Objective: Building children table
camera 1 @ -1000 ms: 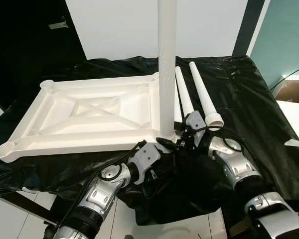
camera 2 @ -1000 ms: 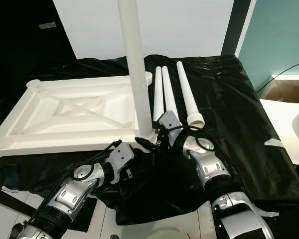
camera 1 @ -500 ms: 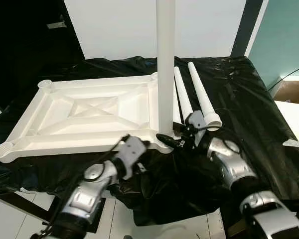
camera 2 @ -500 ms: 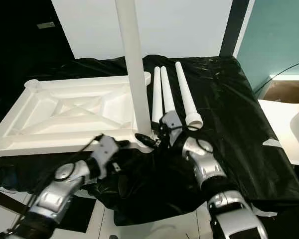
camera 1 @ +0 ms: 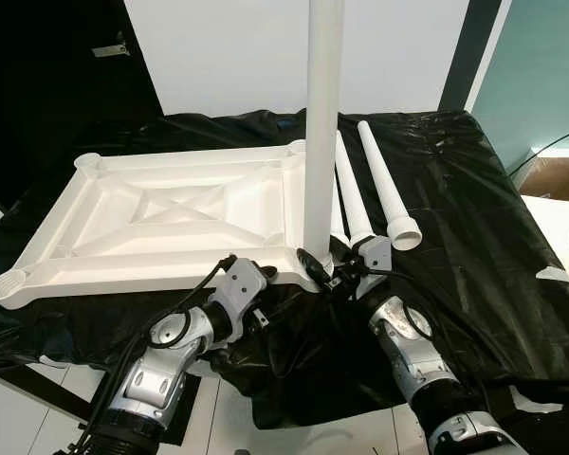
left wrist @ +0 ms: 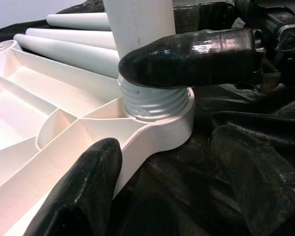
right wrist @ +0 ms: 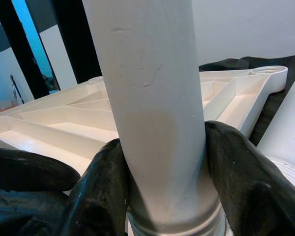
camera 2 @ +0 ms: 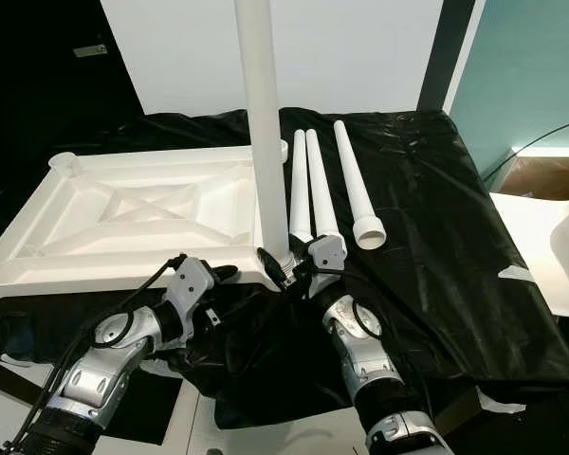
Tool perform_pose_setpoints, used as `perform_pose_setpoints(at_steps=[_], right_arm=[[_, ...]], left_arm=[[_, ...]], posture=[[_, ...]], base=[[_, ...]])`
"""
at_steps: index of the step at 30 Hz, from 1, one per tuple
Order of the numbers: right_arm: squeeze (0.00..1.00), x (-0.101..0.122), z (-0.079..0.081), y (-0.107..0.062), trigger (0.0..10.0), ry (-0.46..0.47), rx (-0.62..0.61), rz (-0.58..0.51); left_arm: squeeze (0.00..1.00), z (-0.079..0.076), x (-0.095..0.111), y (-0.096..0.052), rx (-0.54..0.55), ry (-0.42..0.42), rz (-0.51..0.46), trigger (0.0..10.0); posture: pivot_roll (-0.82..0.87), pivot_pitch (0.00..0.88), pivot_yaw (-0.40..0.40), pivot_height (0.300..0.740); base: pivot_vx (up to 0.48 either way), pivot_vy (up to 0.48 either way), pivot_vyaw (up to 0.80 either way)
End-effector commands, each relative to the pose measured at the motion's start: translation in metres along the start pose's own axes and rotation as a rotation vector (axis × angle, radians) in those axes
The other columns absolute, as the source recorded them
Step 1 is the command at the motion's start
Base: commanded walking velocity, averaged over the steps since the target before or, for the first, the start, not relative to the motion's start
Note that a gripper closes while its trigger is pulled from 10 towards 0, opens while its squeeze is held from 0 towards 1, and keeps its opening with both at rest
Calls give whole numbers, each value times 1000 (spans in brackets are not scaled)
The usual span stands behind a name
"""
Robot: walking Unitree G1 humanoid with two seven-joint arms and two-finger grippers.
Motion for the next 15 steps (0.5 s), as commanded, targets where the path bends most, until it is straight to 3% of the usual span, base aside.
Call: perform_pose_setpoints(at_steps=[1, 2, 3, 4, 7, 8, 12, 15], right_arm=[[0, -14, 11, -4, 10000, 2, 46, 67], [188, -12, 8, -4, 10000, -15, 61, 61], [188, -12, 8, -4, 10000, -15, 61, 61], [1000, -7, 2, -4, 10000, -39, 87, 49], [1000, -3, -1, -2, 10000, -68, 131, 42], [0, 0, 0, -1, 10000, -93, 195, 31], [0, 6, 2, 1, 10000, -169, 357, 23], [0, 7, -4, 4, 10000, -205, 384, 33]], left_arm=[[0, 0, -3, 2, 7, 5, 24, 10000], [0, 0, -3, 3, 6, 5, 25, 10000], [0, 0, -3, 3, 6, 5, 25, 10000], [0, 0, -2, 4, 4, 4, 26, 10000], [0, -1, -3, 4, 1, 5, 27, 10000], [0, -1, -4, 5, -1, 5, 29, 10000], [0, -3, -5, 8, -5, 5, 30, 10000], [0, -4, -4, 8, -6, 5, 29, 10000]], posture=[[103, 0, 53, 740], [99, 0, 52, 740], [99, 0, 52, 740], [98, 0, 48, 740], [96, 0, 46, 740], [97, 0, 42, 740], [100, 0, 37, 740], [102, 0, 37, 740]], base=[[0, 0, 0], [0, 0, 0], [0, 0, 0], [0, 0, 0], [0, 0, 0], [0, 0, 0], [0, 0, 0], [0, 0, 0]])
Point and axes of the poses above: a point about 5 cm out from each wrist's last joint towards the gripper, its own y axis pointing out of the wrist towards the gripper, its own x axis along the axis of the wrist's last joint, z = x × y, the point moved 6 cm from there along y, pointing out of the wrist towards the gripper, and after that the axes turned 13 degrees about -y, right-handed, at the moved point
